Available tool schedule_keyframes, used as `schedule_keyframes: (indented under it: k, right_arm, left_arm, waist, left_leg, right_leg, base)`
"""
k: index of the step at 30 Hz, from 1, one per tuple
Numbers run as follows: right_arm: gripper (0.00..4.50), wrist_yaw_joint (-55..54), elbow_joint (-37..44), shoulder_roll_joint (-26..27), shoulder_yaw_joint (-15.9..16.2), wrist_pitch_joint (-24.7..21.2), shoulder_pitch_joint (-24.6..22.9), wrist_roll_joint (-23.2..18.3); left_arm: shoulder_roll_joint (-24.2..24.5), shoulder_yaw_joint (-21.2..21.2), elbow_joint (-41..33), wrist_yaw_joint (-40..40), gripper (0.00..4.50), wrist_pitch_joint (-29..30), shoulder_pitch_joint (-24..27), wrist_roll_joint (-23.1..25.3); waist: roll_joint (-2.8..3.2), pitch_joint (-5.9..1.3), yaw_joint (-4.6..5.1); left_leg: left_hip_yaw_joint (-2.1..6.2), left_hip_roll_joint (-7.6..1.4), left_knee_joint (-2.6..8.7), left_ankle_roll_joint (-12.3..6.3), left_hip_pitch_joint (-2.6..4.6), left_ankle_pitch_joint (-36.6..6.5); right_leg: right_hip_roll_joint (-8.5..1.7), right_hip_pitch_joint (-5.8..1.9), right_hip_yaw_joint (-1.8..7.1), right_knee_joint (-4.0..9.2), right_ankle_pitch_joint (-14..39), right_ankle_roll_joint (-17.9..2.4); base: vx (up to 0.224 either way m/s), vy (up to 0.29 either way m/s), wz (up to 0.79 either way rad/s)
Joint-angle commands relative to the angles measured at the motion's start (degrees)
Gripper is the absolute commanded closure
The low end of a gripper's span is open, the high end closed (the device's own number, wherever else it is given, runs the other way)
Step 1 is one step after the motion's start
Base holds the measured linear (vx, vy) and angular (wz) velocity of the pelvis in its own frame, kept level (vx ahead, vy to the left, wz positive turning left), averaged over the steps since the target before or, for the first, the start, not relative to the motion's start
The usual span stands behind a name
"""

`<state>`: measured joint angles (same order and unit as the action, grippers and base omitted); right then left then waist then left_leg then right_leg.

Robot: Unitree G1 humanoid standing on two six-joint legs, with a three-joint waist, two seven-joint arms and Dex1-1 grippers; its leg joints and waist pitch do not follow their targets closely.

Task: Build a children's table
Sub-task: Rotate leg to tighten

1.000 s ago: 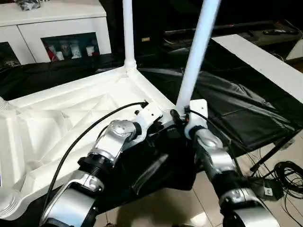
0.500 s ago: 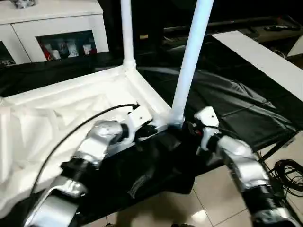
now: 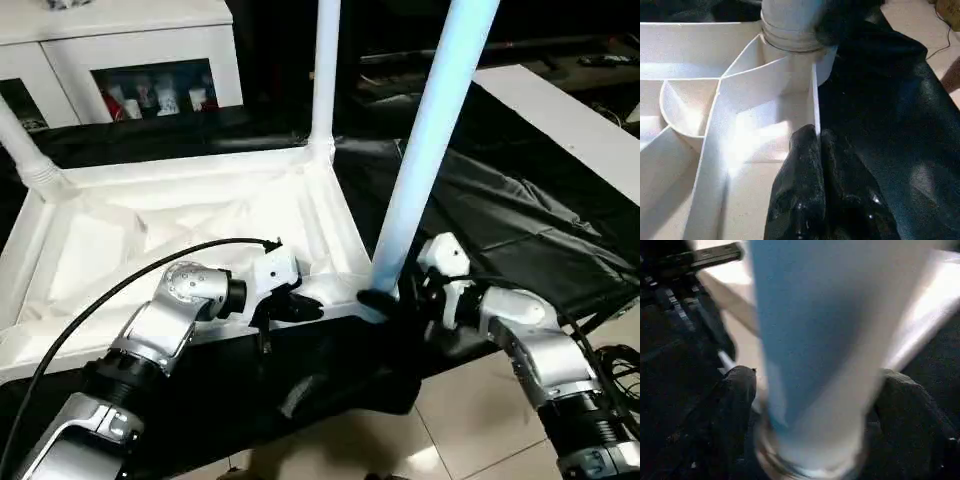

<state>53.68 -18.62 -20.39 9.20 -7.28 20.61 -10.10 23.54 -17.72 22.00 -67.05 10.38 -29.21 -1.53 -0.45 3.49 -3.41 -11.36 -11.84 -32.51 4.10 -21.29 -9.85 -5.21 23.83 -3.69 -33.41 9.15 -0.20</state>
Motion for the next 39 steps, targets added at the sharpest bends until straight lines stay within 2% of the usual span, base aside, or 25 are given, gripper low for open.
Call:
schedule_keyframes:
  k: [1,3,14,20,23,25,26,27,28,29,30,31,34,35,37,39]
  right_arm:
    - [0.7,0.38,-0.05,-0.13,0.42,-0.26,0.46,1.04]
    - [0.7,0.24,-0.6,-0.24,0.75,0.05,0.74,1.76]
    - [1.74,-0.2,-1.76,-0.26,0.69,0.16,1.3,1.92]
    - [1.82,-0.96,-2.32,0.37,0.25,-0.19,1.13,1.86]
    - [1.83,-7.3,-4.68,2.84,-1.61,-1.42,1.58,2.16]
    - [1.83,-12.63,-6.43,5.03,-2.73,-1.69,1.86,2.93]
    - [1.83,-17.8,-7.47,7.32,-3.76,-2.38,2.08,3.49]
    - [1.83,-18.67,-7.63,7.71,-3.92,-2.52,2.12,3.58]
    - [1.84,-26.16,-9.02,11.19,-5.38,-3.26,2.57,4.28]
    - [1.84,-26.16,-9.02,11.19,-5.38,-3.26,2.57,4.28]
    - [1.84,-29.88,-9.96,13.03,-6.29,-3.56,3.1,4.31]
    - [1.84,-33.3,-11.12,14.86,-7.18,-3.67,3.8,4.18]
    - [1.84,-42.01,-15.23,19.56,-9.48,-2.63,6.76,3.78]
    - [1.84,-44.85,-17.25,20.94,-10.34,-1.71,8.43,3.48]
    - [1.84,-45.82,-18.46,21.49,-10.59,-1.19,9.5,3.36]
    - [1.84,-46.01,-19.3,21.8,-10.4,-1.27,10.32,3.86]
  left_arm:
    - [-0.39,-0.94,-1.48,-1.41,4.5,0.19,0.29,-0.44]
    - [-0.42,-0.88,-1.47,-1.41,4.5,0.28,0.18,-0.44]
    - [-0.1,-0.94,-1.47,-1.27,4.5,0.6,-0.04,-0.64]
    - [-0.12,-0.97,-1.31,-1.18,4.5,0.74,0.05,-0.58]
    - [-1.51,-0.61,0.6,1.78,4.5,1.79,-0.67,0.26]
    - [-3.22,-0.21,2.89,5.3,4.5,1.88,-1.71,1.27]
    - [-5.12,0.24,5.7,9.82,4.5,1.29,-3.09,2.6]
    - [-5.45,0.32,6.19,10.62,4.5,1.16,-3.34,2.83]
    - [-8.4,1.12,9.99,17.21,4.5,1.21,-5.45,4.37]
    - [-8.4,1.12,9.99,17.21,4.5,1.21,-5.45,4.37]
    - [-9.85,1.39,11.28,19.96,4.5,1.69,-6.43,4.8]
    - [-11.37,1.63,12.62,22.56,4.5,2.17,-7.46,5.17]
    - [-15.54,1.84,15.95,28.26,4.5,2.67,-9.89,5.85]
    - [-16.95,1.57,16.88,29.23,4.5,2.38,-10.54,6.0]
    - [-17.5,1.11,17.31,29.47,4.5,1.78,-10.82,6.34]
    - [-17.59,0.34,18.0,29.18,4.5,0.35,-11.05,7.09]
  waist:
    - [-0.26,-3.47,0.01]
    - [-0.31,-3.52,-0.02]
    - [-0.32,-3.67,-0.02]
    - [-0.26,-3.7,-0.02]
    - [-0.12,-3.53,0.08]
    - [-0.23,-3.34,0.21]
    - [-0.19,-3.16,0.3]
    - [-0.16,-2.97,0.44]
    - [-0.23,-3.0,0.6]
    - [-0.18,-3.06,0.42]
    - [-0.23,-3.08,0.51]
    - [-0.14,-3.06,0.49]
    - [0.01,-3.11,0.68]
    - [-0.09,-3.19,0.56]
    - [-0.05,-3.37,0.53]
    - [-0.08,-3.41,0.57]
  left_leg:
    - [0.41,-1.4,3.34,-3.45,0.77,-11.13]
    - [0.4,-1.33,3.25,-3.55,0.72,-10.4]
    - [0.37,-1.23,3.01,-4.2,0.65,-9.31]
    - [0.36,-1.23,2.95,-4.33,0.69,-9.2]
    - [0.4,-1.24,3.09,-3.75,0.69,-10.26]
    - [0.44,-1.11,3.21,-2.5,0.72,-12.4]
    - [0.51,-1.08,3.34,-1.55,0.87,-14.28]
    - [0.47,-0.99,3.41,-1.1,0.88,-15.36]
    - [0.64,-0.94,3.53,0.25,1.17,-16.96]
    - [0.7,-0.92,3.48,0.66,1.45,-17.44]
    - [0.68,-0.92,3.51,0.64,1.43,-17.95]
    - [0.83,-0.89,3.59,0.71,1.22,-17.92]
    - [0.93,-0.72,3.64,1.11,1.37,-19.31]
    - [0.99,-0.72,3.65,1.06,1.37,-19.27]
    - [1.03,-0.78,3.73,0.62,0.94,-18.07]
    - [0.92,-0.74,3.68,0.1,0.83,-17.48]
  right_leg:
    - [-2.46,-3.01,2.32,3.02,11.08,-12.98]
    - [-2.42,-3.06,2.33,2.88,10.03,-13.05]
    - [-2.37,-3.22,2.28,2.65,8.7,-13.52]
    - [-2.36,-3.2,2.27,2.61,8.4,-13.76]
    - [-2.38,-3.07,2.26,2.83,10.14,-13.54]
    - [-2.44,-2.92,2.27,3.23,14.02,-12.66]
    - [-2.45,-2.71,2.28,3.6,17.58,-11.63]
    - [-2.34,-2.46,2.29,3.91,19.67,-10.9]
    - [-2.4,-2.26,2.3,4.31,23.33,-9.23]
    - [-2.42,-2.14,2.23,4.44,24.21,-8.82]
    - [-2.54,-2.05,2.32,4.66,25.07,-8.38]
    - [-2.6,-2.22,2.25,4.65,25.41,-8.15]
    - [-2.46,-1.89,2.06,5.01,27.02,-7.05]
    - [-2.49,-2.04,1.99,5.0,26.88,-6.83]
    - [-2.53,-2.33,2.01,4.73,23.97,-6.95]
    - [-2.39,-2.37,2.06,4.55,21.55,-7.43]
  base:
    - [0.0,0.0,0.0]
    - [0.0,0.0,0.0]
    - [0.0,0.0,0.0]
    - [0.0,0.0,0.0]
    - [0.0,0.0,0.0]
    - [0.0,0.0,0.0]
    - [0.0,0.0,0.0]
    - [0.0,0.0,0.0]
    - [0.0,0.0,0.0]
    - [0.0,0.0,0.0]
    - [0.0,0.0,0.0]
    - [0.0,0.0,0.0]
    - [0.0,0.0,0.0]
    - [0.0,0.0,0.0]
    - [0.0,0.0,0.0]
    - [0.0,0.0,0.0]
